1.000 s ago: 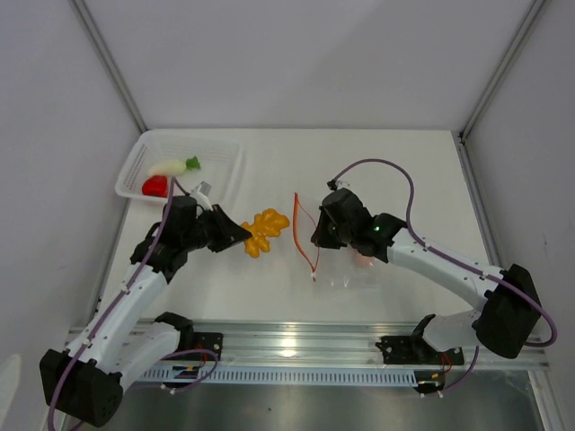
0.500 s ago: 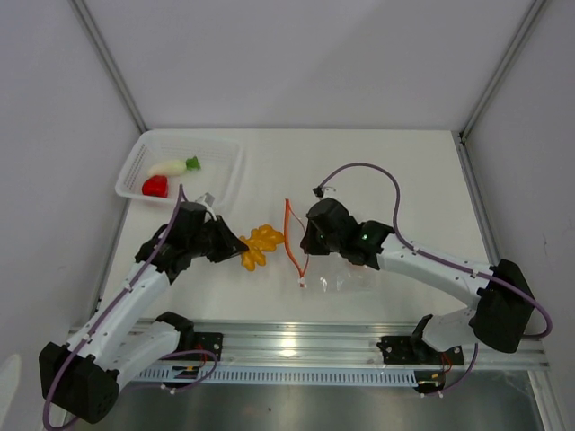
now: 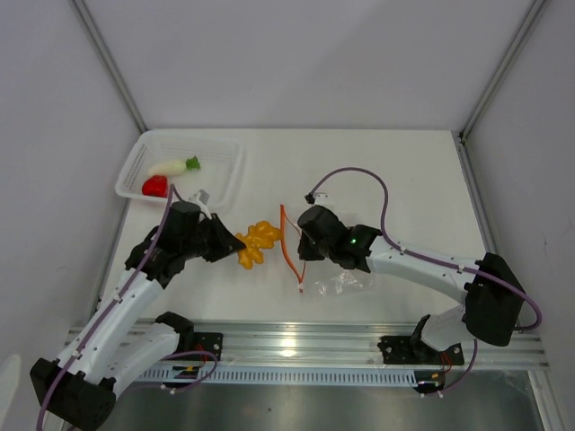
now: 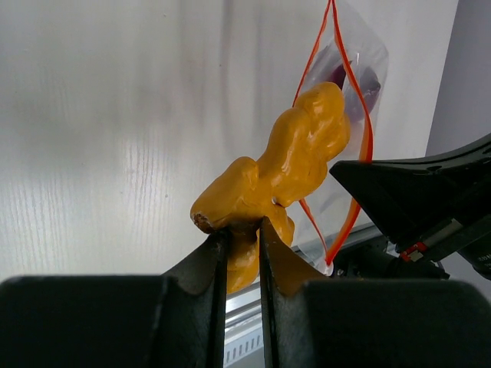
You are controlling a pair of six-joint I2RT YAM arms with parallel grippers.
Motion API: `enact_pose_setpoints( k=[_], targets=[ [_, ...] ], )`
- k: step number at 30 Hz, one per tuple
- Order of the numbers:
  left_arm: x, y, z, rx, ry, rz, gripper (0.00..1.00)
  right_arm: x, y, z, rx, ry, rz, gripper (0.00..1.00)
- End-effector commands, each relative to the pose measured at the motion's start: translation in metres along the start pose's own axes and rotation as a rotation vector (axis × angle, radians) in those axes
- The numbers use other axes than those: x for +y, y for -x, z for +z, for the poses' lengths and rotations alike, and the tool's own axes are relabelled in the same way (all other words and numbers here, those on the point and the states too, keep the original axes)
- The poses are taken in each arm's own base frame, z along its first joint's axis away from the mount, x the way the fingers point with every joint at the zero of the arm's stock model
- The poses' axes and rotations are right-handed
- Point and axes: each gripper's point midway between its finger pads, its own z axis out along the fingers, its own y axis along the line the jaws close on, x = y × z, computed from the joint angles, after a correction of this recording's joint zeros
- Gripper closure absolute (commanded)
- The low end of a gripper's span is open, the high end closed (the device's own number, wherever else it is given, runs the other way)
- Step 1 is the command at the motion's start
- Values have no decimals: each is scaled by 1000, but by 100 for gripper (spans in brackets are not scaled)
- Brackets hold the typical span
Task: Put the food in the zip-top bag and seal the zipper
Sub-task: Place the fake vegetable in the zipper food storage bag.
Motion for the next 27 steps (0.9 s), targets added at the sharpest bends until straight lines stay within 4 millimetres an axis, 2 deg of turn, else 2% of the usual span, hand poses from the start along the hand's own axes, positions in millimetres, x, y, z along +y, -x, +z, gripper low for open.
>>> enact_pose_setpoints(
  k=[1,7,11,16,27],
  targets=[
    [-8,2,-5,-6,-19,20,100,16,19,-6,-71,29,3,100],
    [-2,-7,6,28,-4,5,99,31,21,-9,-87,60,-2,100],
    [-9,-12,11,52,-11,20,99,38,20,-9,-87,74,-14,100],
    [-8,-18,17,81,5,24,99,50,17,-8,-92,109,-30,100],
    [-20,-9,15,100,32,56,99,77,-4,3,-60,129,-129,100]
  ],
)
